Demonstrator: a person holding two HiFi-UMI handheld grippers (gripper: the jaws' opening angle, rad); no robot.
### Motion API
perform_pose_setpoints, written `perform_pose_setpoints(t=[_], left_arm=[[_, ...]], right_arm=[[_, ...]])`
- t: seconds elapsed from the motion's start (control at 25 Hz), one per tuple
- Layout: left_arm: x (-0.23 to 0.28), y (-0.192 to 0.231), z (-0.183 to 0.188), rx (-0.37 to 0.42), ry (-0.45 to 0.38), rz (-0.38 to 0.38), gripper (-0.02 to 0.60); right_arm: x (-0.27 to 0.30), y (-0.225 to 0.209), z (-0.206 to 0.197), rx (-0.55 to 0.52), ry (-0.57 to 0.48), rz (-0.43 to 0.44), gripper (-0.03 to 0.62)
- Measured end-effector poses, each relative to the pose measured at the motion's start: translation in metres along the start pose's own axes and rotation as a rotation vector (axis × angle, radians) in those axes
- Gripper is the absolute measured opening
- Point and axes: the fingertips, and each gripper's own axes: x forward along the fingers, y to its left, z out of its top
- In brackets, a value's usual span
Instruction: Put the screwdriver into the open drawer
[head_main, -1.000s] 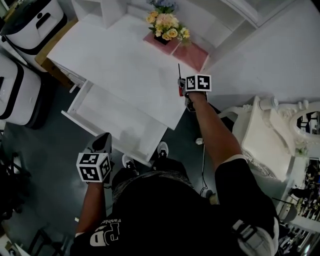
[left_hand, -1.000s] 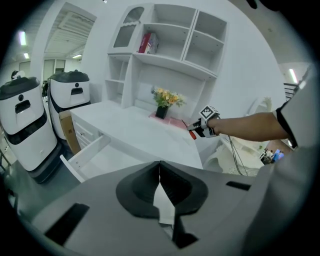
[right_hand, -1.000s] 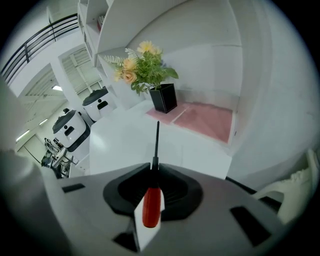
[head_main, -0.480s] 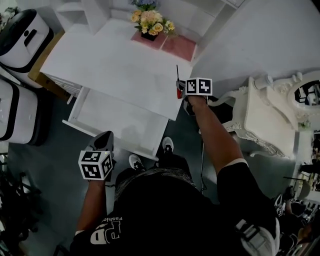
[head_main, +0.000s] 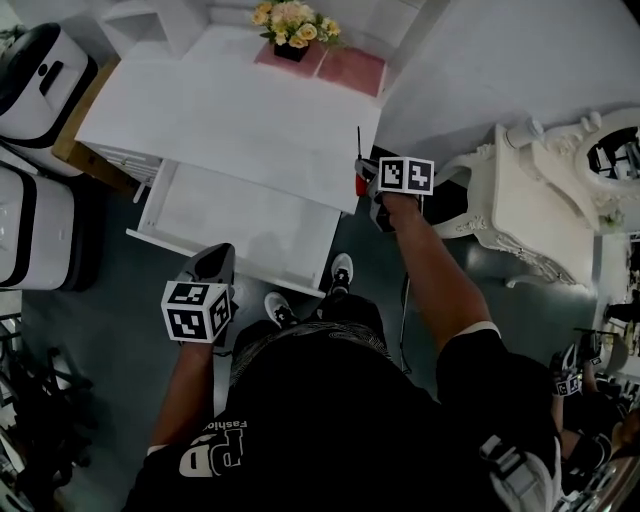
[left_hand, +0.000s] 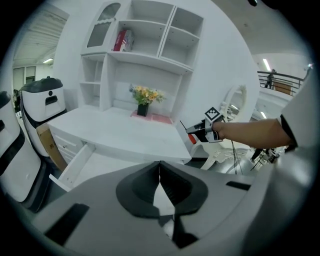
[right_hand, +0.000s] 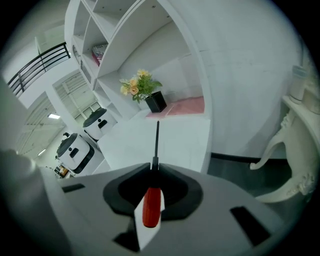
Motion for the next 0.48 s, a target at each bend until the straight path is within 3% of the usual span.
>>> perform_pose_setpoints(t=[0.32,0.48], left_arm=[[-0.001,-0.002,-0.012,0.005,0.007,-0.012,0.015],[0.000,-0.003,-0.015,-0.010,0.002,-0.017,0.016]], right_arm=[[-0.005,0.034,-0.038,0.021,-0.003,0.077,0.060],[-0.003,0.054,-0.061,-0.026,0.017,0.112,0.060]])
